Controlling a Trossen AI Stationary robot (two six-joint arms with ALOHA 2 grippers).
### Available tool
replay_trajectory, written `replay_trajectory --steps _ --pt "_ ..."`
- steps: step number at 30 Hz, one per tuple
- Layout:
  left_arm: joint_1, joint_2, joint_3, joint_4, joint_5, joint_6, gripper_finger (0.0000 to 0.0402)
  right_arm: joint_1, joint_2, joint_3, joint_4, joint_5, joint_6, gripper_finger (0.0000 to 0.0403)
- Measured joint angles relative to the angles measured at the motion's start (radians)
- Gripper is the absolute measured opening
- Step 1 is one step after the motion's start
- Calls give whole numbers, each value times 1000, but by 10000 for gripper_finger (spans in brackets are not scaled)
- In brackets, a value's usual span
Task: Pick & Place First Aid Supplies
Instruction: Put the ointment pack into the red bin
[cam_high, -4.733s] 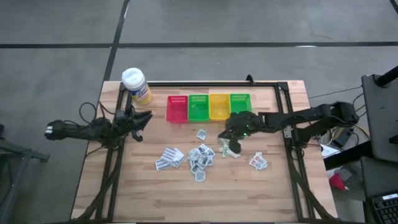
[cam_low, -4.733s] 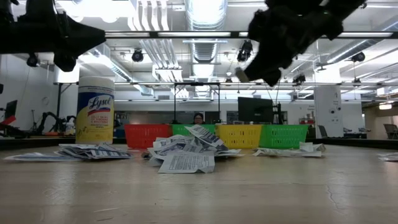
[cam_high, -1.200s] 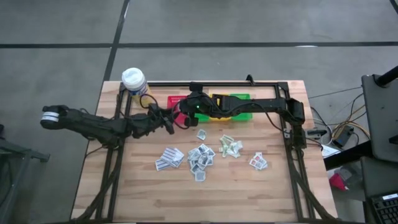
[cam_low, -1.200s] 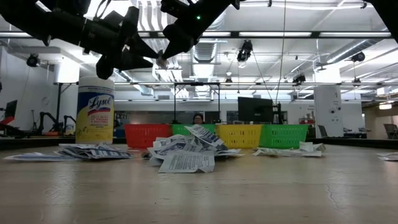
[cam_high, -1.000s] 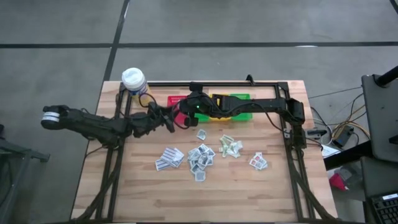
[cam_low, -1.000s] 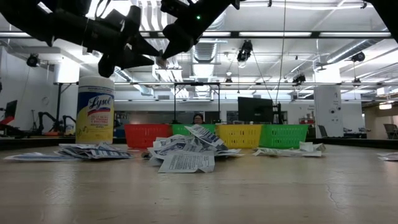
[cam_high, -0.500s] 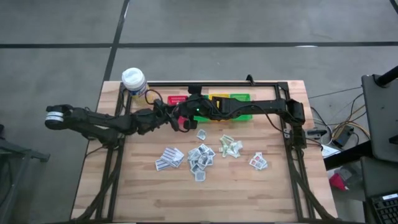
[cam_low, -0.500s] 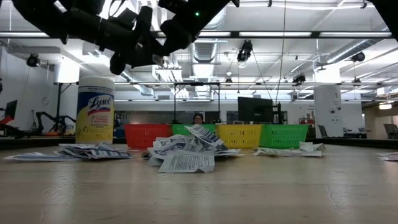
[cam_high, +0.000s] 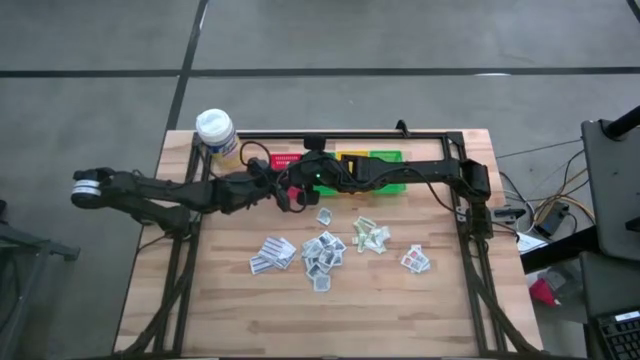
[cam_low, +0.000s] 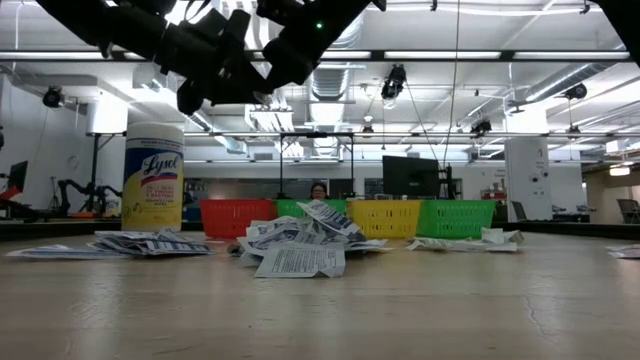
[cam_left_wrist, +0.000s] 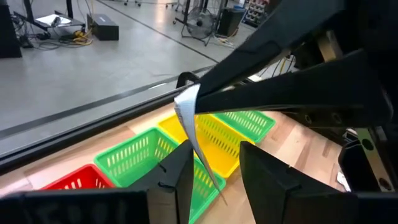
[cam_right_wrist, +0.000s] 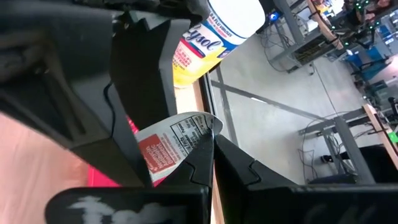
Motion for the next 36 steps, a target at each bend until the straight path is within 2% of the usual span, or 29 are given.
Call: replay_trajectory --steps 9,13,18,36 --pt "0 -7 -4 -45 0 -25 108 -3 0 0 -13 1 2 8" --pt "0 -7 -5 -59 1 -27 73 -3 0 0 -13 1 2 8" --pt "0 -6 -7 -59 28 -30 8 -3 0 0 -14 0 3 8" --pt "4 -6 -11 -69 75 -70 0 -2 0 0 -53 -13 27 9"
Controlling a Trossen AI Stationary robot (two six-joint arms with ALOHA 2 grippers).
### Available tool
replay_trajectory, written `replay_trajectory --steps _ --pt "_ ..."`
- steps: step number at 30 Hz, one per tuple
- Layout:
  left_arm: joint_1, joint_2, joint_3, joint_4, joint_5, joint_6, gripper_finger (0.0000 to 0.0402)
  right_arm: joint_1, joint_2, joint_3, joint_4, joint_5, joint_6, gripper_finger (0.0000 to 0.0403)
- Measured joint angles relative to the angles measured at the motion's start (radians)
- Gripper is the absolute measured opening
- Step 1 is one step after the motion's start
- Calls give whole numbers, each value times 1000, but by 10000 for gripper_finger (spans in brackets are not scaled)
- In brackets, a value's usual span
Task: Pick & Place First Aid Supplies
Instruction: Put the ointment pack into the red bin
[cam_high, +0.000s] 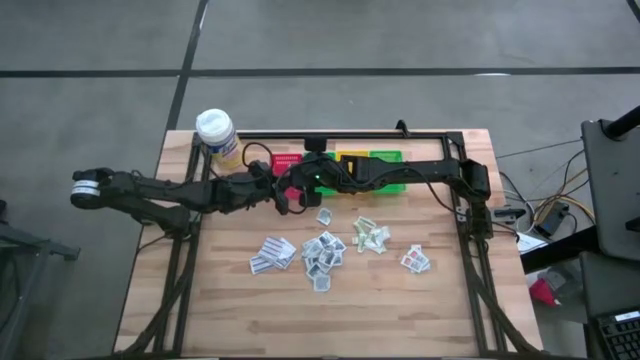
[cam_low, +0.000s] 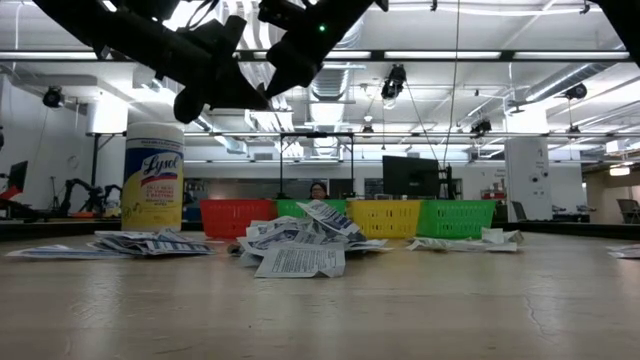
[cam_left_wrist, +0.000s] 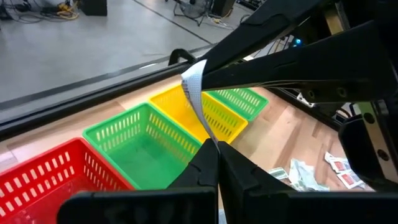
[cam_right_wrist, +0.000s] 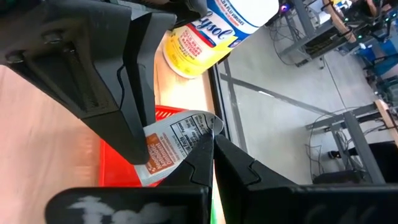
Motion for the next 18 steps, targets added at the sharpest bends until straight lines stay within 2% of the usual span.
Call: replay_trajectory --steps 18 --pt "6 0 0 -33 -6 -49 0 2 0 0 -10 -20 -1 9"
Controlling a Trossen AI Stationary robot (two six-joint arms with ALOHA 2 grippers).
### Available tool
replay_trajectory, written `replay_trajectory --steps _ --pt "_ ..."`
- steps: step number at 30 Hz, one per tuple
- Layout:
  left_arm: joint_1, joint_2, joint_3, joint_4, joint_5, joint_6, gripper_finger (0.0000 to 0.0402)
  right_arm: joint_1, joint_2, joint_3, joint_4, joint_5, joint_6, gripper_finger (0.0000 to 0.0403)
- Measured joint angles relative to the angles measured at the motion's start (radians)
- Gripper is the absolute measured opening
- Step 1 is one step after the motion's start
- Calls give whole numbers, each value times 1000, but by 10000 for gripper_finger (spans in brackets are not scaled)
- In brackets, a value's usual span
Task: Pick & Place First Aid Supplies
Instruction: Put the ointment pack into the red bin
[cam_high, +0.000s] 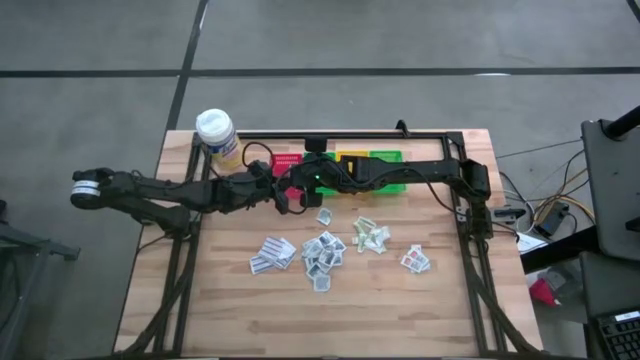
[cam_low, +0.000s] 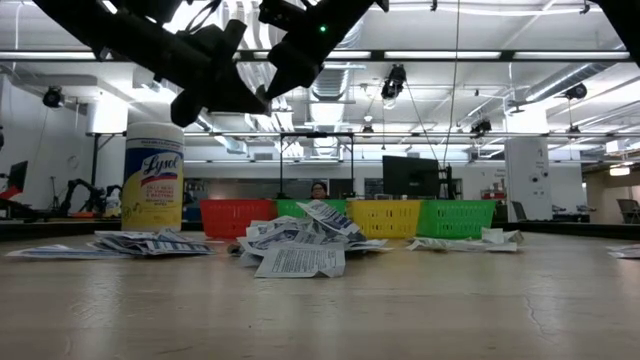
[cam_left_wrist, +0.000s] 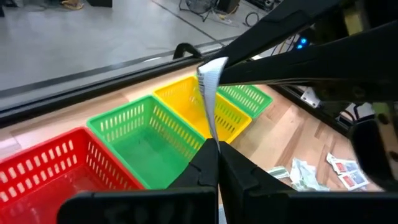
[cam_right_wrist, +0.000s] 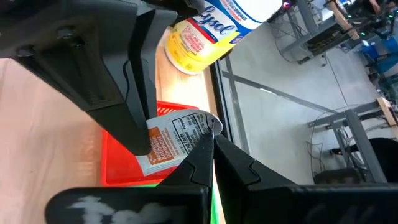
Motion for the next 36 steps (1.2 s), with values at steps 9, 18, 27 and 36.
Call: replay_trajectory --steps 9,18,27,36 --pt "2 0 0 -35 -4 -13 0 -3 -10 0 -13 -80 0 24" --pt "9 0 0 -50 -5 -19 0 -13 -13 0 -84 -76 34 130" --pt "80 0 0 -229 -5 -140 0 -13 -14 0 -265 146 57 195" --pt "313 19 0 -271 249 -173 0 -27 -16 -4 -605 157 251 186"
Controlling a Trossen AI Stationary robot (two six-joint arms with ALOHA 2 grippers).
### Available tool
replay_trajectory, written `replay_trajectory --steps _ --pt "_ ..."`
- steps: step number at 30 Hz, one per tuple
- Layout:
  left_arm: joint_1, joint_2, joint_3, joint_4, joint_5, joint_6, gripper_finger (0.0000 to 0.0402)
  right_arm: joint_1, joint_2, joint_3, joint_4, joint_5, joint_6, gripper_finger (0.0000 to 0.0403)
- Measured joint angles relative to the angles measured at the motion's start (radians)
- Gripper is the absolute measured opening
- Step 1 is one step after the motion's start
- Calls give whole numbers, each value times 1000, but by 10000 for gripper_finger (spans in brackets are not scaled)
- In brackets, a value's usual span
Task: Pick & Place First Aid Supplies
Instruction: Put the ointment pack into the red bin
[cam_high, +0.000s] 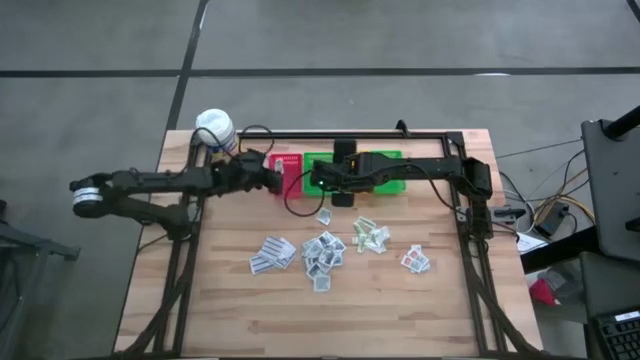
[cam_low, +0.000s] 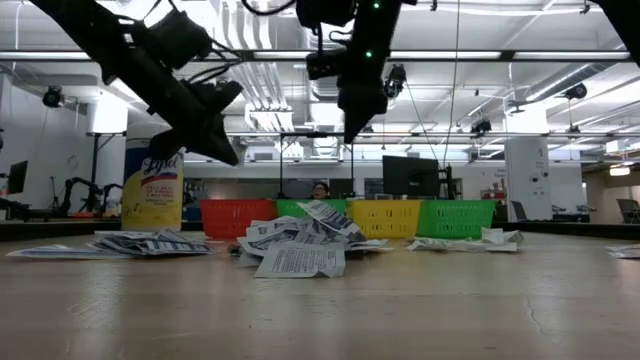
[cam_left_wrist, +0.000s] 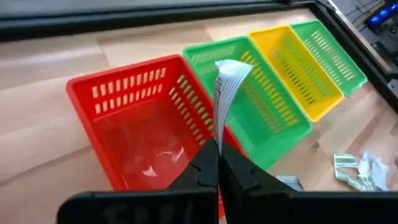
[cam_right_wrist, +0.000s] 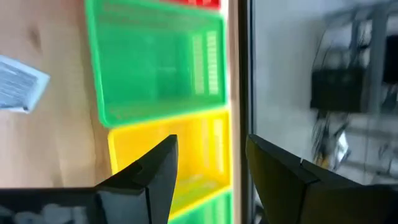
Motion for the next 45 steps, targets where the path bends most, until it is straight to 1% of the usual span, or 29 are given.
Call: replay_trajectory --steps 3,6,9,12,16,18,21,24,27,31,33,37,45 --pt "60 21 0 0 88 -1 0 -3 -18 -21 -14 -3 30 182" --pt "93 53 0 0 158 -4 0 -4 -65 -70 20 -12 30 183" --pt "102 91 8 -3 198 -4 0 -13 -140 -142 71 -72 31 184" --pt "103 123 33 2 208 -3 0 -22 -232 -233 128 -127 48 183" --pt "109 178 76 -4 234 -4 0 -23 -362 -367 189 -135 81 180" --pt "113 214 109 -34 242 -3 0 -22 -431 -432 223 -135 100 180" --pt "124 272 150 -123 252 7 0 -22 -537 -529 276 -135 122 180" --pt "136 316 188 -160 279 18 0 -22 -637 -629 346 -143 139 177" --pt "147 343 210 -178 307 24 0 -22 -733 -725 415 -193 156 176" --pt "160 360 223 -192 307 22 0 -22 -838 -825 480 -280 204 175" --pt "162 367 229 -202 305 13 0 -22 -879 -853 489 -310 221 174" --pt "164 375 232 -208 306 3 0 -21 -936 -886 489 -313 225 173" --pt "165 396 237 -209 302 -19 0 -21 -985 -911 487 -314 221 177"
